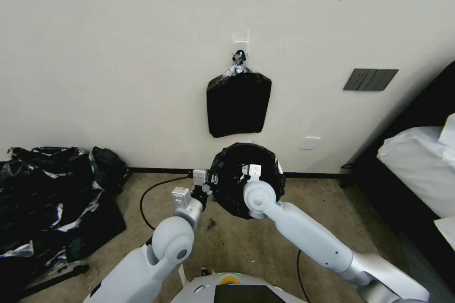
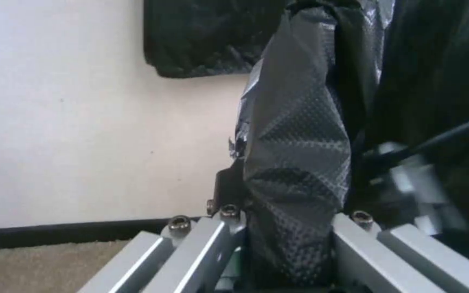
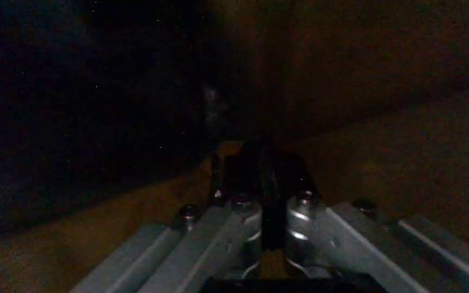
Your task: Place a trash bag onto the trash bin.
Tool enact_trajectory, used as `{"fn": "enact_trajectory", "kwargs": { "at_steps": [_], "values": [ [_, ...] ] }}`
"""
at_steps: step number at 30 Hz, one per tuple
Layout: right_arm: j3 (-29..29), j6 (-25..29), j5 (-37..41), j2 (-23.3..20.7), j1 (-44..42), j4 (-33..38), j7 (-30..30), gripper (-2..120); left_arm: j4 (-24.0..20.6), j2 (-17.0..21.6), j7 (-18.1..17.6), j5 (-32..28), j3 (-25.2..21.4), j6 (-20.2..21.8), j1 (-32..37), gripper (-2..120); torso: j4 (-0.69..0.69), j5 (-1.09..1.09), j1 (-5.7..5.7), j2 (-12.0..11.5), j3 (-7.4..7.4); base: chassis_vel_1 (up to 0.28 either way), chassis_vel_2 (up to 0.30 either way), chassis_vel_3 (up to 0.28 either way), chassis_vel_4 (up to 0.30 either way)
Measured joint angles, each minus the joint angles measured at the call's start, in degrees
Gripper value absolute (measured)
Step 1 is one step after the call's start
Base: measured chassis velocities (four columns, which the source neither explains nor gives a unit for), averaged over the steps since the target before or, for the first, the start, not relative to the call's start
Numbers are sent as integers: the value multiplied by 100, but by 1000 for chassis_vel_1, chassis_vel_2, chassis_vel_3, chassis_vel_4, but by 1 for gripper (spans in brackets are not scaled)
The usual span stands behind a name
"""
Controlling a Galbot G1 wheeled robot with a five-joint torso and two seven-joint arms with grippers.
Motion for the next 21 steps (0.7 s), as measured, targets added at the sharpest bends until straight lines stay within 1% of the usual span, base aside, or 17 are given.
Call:
{"fn": "enact_trajectory", "kwargs": {
  "at_steps": [2,4,5,6,8,10,13,15,16,18,19,20,21],
  "values": [
    [0,3,14,-67,0,141,-17,0,55,-15,-3,-57,-12,4,-19,1,0,1,0,0,0,0,0,0,0],
    [-17,14,24,-183,9,397,-56,8,152,-45,-13,-142,-21,7,-69,1,0,1,0,0,0,0,0,0,0],
    [-17,14,24,-183,9,397,-56,8,152,-45,-13,-142,-21,7,-69,1,0,1,0,0,0,0,0,0,0],
    [-32,12,32,-256,14,549,-120,12,203,-59,-26,-180,-25,11,-92,1,0,1,0,0,0,0,0,0,0],
    [-58,-6,90,-395,15,880,-224,22,324,-86,-43,-249,-34,17,-134,1,0,1,0,0,0,0,0,0,0],
    [-65,-9,111,-439,15,979,-240,23,359,-97,-50,-272,-38,20,-146,1,0,1,0,0,0,0,0,0,0],
    [7,-18,178,-729,-24,1531,-393,40,643,-203,-118,-524,-62,37,-223,1,1,1,0,0,0,0,0,0,0],
    [48,-20,180,-782,-37,1611,-435,41,686,-222,-142,-589,-64,51,-235,1,0,1,0,0,0,0,0,0,0],
    [244,-28,192,-987,-106,1892,-639,48,796,-288,-246,-817,-67,113,-273,1,0,1,0,0,0,0,0,0,0],
    [258,-29,193,-1001,-110,1910,-652,50,810,-296,-260,-852,-67,119,-277,1,0,1,0,0,0,0,0,0,0],
    [518,-26,193,-1249,-196,2220,-907,56,904,-374,-406,-1197,-65,187,-314,1,0,2,0,0,0,0,0,0,0],
    [658,-15,172,-1407,-249,2384,-1047,60,932,-417,-502,-1359,-61,236,-332,1,-1,0,0,0,0,0,0,0,0],
    [862,26,96,-1641,-345,2638,-1237,67,976,-491,-701,-1622,-50,342,-374,1,-1,0,0,0,0,0,0,0,0]
  ]
}}
